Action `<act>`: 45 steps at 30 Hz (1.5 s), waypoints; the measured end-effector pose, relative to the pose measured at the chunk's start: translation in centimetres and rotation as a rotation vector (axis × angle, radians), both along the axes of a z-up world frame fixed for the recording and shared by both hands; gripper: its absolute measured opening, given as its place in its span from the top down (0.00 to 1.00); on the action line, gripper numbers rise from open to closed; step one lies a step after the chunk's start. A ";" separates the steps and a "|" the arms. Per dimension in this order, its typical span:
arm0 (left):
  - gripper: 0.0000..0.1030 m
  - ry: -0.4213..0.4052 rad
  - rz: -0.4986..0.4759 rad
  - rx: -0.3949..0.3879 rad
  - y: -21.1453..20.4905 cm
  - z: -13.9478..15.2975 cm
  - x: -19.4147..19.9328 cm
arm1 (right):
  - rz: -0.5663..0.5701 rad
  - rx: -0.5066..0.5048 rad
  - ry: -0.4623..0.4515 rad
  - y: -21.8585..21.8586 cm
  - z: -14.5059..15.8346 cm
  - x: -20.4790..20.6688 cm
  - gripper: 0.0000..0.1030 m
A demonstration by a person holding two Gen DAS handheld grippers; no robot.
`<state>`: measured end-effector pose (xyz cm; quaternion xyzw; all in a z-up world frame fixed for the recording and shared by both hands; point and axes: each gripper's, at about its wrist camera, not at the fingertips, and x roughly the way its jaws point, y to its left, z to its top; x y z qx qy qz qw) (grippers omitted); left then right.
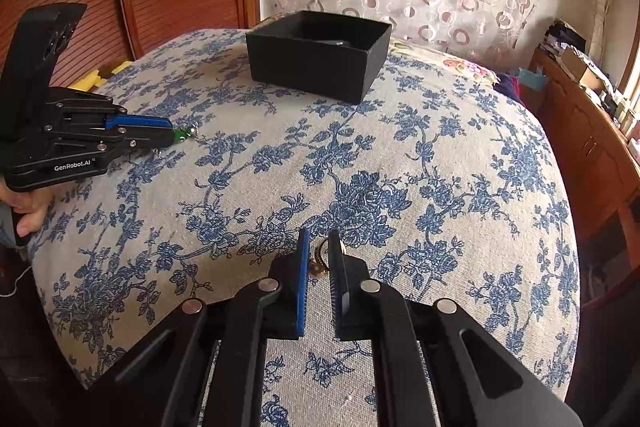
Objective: Organize jewelry
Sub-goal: 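Reach the left tool to the green pendant necklace and close on it, then carry the green pendant necklace into the box and open the left tool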
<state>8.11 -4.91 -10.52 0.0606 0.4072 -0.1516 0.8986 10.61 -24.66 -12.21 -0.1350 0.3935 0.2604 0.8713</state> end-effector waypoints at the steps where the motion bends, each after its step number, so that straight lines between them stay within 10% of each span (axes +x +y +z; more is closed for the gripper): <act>1: 0.92 -0.008 0.001 -0.004 0.0 0.3 -0.1 | 0.002 0.002 -0.002 0.0 0.2 -0.1 0.90; 20: 0.92 -0.144 0.016 -0.073 0.4 6.1 1.3 | 0.013 0.061 -0.072 -0.4 4.4 2.0 0.90; 43: 0.92 -0.170 0.069 -0.065 0.7 10.5 12.0 | 0.039 0.198 0.004 6.4 7.4 16.3 0.89; 45: 0.92 -0.157 0.071 -0.084 0.7 10.3 12.5 | 0.035 0.194 0.024 6.4 7.2 16.8 0.74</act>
